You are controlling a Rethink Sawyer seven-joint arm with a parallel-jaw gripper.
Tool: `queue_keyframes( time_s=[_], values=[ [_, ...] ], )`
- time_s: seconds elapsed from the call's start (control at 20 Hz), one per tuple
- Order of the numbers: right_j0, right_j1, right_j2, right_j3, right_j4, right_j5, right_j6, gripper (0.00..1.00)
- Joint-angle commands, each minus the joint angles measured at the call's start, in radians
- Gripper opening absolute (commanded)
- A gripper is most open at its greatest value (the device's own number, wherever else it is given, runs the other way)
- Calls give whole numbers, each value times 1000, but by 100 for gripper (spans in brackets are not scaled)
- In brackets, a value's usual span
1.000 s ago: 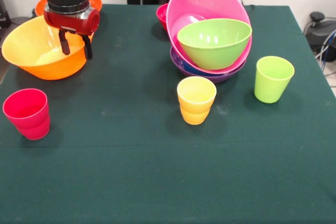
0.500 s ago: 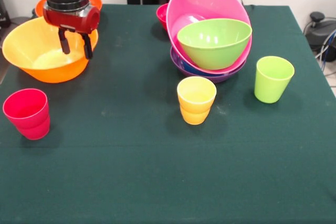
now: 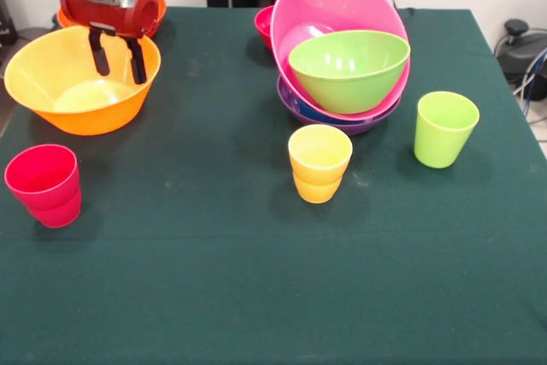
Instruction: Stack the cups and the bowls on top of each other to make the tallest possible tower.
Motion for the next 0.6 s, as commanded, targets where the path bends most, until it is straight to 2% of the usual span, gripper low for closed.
queue_keyframes(
  time_s=[0.05, 0.15, 0.6],
  values=[
    [17, 18, 53, 30, 2, 79, -112, 0],
    [16, 18, 59, 29, -3, 53, -107, 0],
    [15, 12, 72, 33, 4, 59, -102, 0]
  ],
)
